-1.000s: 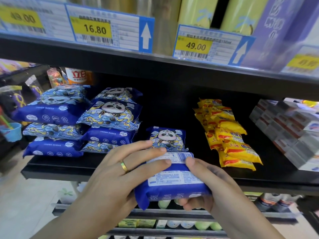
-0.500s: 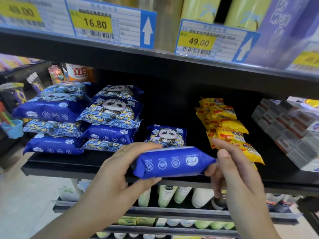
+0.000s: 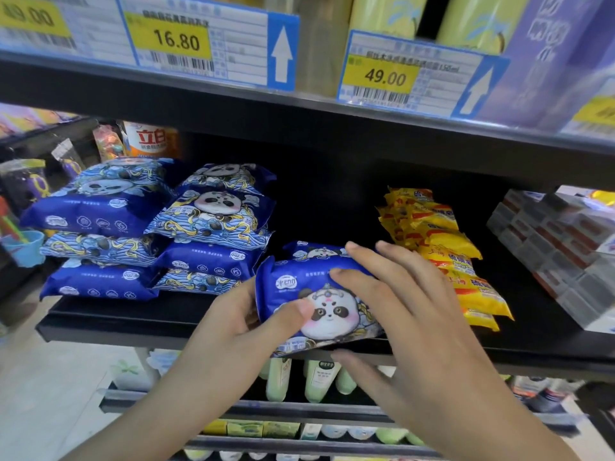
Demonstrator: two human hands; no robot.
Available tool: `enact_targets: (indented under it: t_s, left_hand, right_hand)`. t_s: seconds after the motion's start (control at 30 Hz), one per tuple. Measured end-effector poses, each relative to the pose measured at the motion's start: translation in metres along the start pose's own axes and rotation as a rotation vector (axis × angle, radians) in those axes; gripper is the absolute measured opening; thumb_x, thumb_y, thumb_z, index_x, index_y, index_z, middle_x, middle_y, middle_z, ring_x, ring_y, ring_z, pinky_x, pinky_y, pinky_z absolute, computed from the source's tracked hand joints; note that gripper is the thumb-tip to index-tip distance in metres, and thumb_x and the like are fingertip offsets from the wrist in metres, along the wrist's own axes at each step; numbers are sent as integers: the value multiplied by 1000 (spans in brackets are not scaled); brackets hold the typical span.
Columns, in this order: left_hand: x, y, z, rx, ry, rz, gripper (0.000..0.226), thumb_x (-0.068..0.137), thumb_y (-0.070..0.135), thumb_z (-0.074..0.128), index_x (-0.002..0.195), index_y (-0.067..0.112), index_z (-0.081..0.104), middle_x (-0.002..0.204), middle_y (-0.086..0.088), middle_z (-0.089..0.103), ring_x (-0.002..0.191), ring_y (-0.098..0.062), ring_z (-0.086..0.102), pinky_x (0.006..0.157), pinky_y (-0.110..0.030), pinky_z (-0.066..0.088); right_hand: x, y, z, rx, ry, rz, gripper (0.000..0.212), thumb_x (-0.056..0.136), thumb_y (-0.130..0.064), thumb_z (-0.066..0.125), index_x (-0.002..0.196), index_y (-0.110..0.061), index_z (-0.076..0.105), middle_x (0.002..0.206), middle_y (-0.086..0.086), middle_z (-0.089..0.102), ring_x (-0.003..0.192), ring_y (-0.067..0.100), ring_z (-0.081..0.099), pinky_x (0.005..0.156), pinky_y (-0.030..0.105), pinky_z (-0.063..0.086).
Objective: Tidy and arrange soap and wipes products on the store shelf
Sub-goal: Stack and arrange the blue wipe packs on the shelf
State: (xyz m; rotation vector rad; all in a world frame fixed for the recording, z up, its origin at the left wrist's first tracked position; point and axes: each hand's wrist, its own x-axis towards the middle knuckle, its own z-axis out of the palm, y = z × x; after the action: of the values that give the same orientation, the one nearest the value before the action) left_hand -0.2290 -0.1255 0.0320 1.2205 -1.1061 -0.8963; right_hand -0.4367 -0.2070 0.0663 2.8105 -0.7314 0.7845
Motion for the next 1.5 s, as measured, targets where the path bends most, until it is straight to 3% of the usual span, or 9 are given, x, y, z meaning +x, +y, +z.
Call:
enact_targets:
  t_s: [0.13, 0.3, 0.4, 0.5, 0.6, 0.77, 0.97, 1.1, 1.5]
  left_hand:
    - [6, 7, 7, -125, 9, -34, 25, 82, 48, 72, 106, 45, 77, 108, 11, 80, 100, -6, 76, 75, -8, 54]
    - [15, 5, 12, -255, 155, -97, 28, 91, 46, 62, 109, 33, 78, 100, 1, 82, 89, -17, 78, 69, -27, 62]
    - [6, -8, 17, 117, 130, 43, 32, 103, 20, 61, 125, 43, 66, 114, 19, 76, 103, -5, 72, 82, -21, 57]
    - [0, -19, 25, 581, 105, 221, 44, 100, 25, 62, 132, 54, 55, 127, 35, 58, 120, 6, 56, 89, -9, 45]
    - [14, -19, 34, 941, 61, 375, 48, 97, 24, 61, 143, 36, 56, 140, 25, 52, 132, -2, 48, 108, -22, 44]
    - [45, -23, 46, 1256, 40, 342, 57, 76, 13, 85, 131, 15, 70, 136, -3, 67, 123, -27, 64, 94, -42, 59]
    - [67, -34, 48, 1386, 128, 294, 50, 84, 18, 43, 122, 19, 75, 121, 1, 75, 107, -26, 71, 78, -40, 61]
    - [72, -35, 52, 1375, 202, 279, 46, 82, 20, 43, 111, 22, 78, 110, 3, 77, 95, -26, 73, 67, -39, 61]
    - [95, -26, 57, 1461, 186, 112, 63, 85, 14, 27, 139, 25, 59, 134, 0, 64, 119, -29, 59, 87, -42, 55]
  right_hand:
    - [17, 11, -7, -52, -60, -87, 75, 81, -43, 78, 147, -28, 45, 158, -4, 42, 144, 23, 40, 112, 44, 44]
    - [43, 44, -18, 45, -91, -19, 72, 82, -39, 79, 144, -34, 45, 142, -10, 50, 128, 20, 49, 100, 33, 46]
    - [72, 74, -11, 45, -139, 180, 69, 82, -39, 81, 139, -42, 43, 136, -9, 56, 126, 24, 50, 102, 38, 45]
    - [111, 101, 13, 28, -247, 370, 64, 86, -42, 78, 137, -47, 40, 136, -6, 56, 126, 25, 48, 88, 29, 38]
    - [151, 122, 49, 122, -341, 459, 60, 89, -35, 77, 137, -41, 42, 136, 1, 56, 117, 26, 54, 91, 33, 46]
    - [201, 146, 110, 128, -426, 462, 62, 87, -24, 81, 139, -27, 46, 136, 6, 57, 122, 29, 55, 85, 28, 40]
    - [225, 173, 155, 115, -428, 478, 62, 87, -21, 80, 140, -27, 46, 143, 10, 47, 130, 32, 46, 98, 34, 44]
    - [232, 181, 169, 142, -379, 432, 61, 86, -15, 78, 137, -29, 49, 140, 10, 44, 130, 33, 46, 98, 33, 44]
    - [218, 150, 126, 85, -371, 406, 61, 94, -18, 67, 148, -34, 44, 151, 7, 31, 138, 32, 36, 105, 35, 44]
